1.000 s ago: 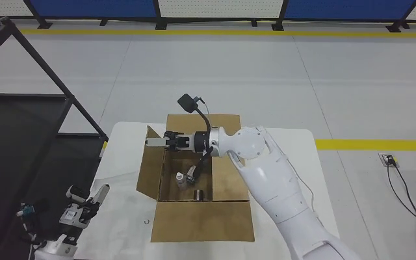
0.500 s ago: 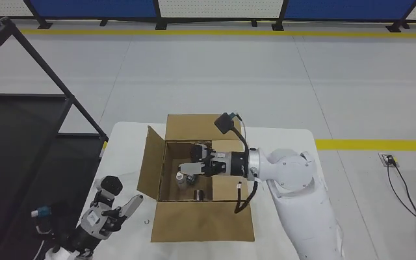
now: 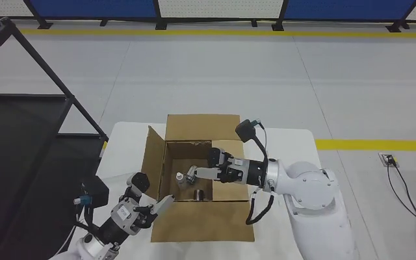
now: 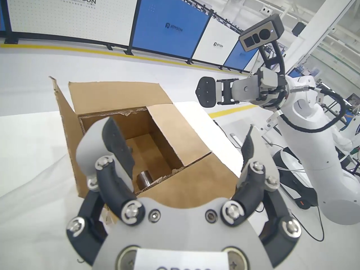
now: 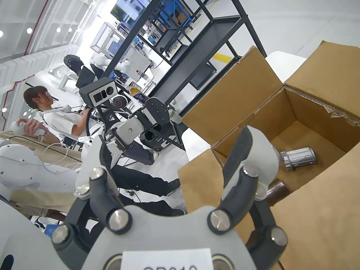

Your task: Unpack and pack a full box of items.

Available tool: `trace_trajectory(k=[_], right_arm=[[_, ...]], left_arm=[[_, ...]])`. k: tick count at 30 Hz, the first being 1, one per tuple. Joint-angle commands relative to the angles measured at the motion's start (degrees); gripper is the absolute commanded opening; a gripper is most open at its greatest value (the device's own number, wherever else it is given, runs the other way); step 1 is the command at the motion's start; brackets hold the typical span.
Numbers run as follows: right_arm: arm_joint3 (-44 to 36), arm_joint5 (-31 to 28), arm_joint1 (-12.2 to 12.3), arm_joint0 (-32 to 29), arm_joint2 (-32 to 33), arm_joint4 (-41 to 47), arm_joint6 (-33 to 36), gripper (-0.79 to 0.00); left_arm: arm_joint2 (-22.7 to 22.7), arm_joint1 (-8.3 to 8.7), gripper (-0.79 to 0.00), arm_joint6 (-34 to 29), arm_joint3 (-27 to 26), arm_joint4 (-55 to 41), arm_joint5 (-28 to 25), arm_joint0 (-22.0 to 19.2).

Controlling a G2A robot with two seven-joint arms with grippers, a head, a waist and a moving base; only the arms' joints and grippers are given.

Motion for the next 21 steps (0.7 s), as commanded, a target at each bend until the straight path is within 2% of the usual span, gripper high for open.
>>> trace_trajectory(k=[1,13,17,21], right_arm=[[-0.01,0.0,0.0,-0.01,0.0,-0.01,0.0,0.0],[-0.45,0.04,0.06,-0.51,-0.31,-0.2,-0.87,0.0],[-4.5,-0.22,0.76,-3.05,-0.7,-1.81,-0.71,0.0],[-11.55,-0.2,1.92,-7.68,2.58,-3.09,0.8,0.0]], left_arm=[[0.01,0.0,0.0,0.0,0.0,0.01,0.0,-0.01],[0.47,-0.01,0.0,0.06,-0.24,-0.16,-0.04,-0.15],[4.16,0.05,0.0,-2.92,-0.51,-1.16,-0.53,-2.76],[8.74,0.19,0.0,-8.22,0.13,0.05,-1.08,-7.39]])
